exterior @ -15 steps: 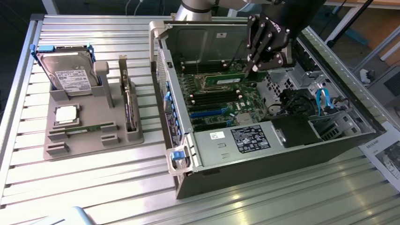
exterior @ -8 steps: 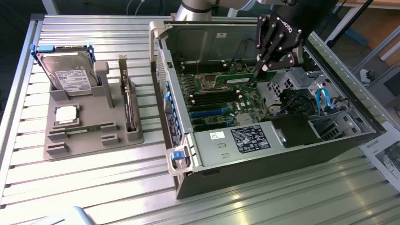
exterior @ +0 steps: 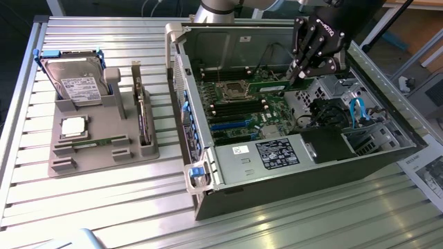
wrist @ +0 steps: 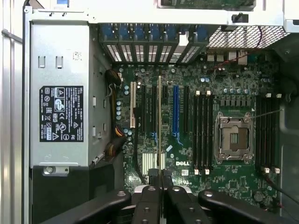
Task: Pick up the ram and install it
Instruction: 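Pick up the ram and move it above insertion slot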
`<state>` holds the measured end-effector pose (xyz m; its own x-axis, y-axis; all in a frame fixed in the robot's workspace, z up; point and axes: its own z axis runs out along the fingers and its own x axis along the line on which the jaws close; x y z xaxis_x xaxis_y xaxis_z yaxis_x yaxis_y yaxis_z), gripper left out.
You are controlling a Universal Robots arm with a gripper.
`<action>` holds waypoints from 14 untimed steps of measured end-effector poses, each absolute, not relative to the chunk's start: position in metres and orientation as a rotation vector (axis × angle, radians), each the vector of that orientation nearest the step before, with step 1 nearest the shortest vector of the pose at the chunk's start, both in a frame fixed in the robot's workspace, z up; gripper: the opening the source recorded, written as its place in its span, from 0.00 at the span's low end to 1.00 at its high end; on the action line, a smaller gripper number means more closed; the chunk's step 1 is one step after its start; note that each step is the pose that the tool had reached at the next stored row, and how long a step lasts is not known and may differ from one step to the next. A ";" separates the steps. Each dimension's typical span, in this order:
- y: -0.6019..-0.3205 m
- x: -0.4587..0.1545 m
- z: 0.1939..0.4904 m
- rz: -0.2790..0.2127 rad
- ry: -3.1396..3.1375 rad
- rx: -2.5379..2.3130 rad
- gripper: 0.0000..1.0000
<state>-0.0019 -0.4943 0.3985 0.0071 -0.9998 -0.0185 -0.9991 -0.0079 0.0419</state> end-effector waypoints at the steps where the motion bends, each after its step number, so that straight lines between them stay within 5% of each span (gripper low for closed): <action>1: -0.494 -0.001 0.398 -0.067 -2.201 2.217 0.12; 14: -0.489 -0.001 0.398 -0.067 -2.201 2.218 0.12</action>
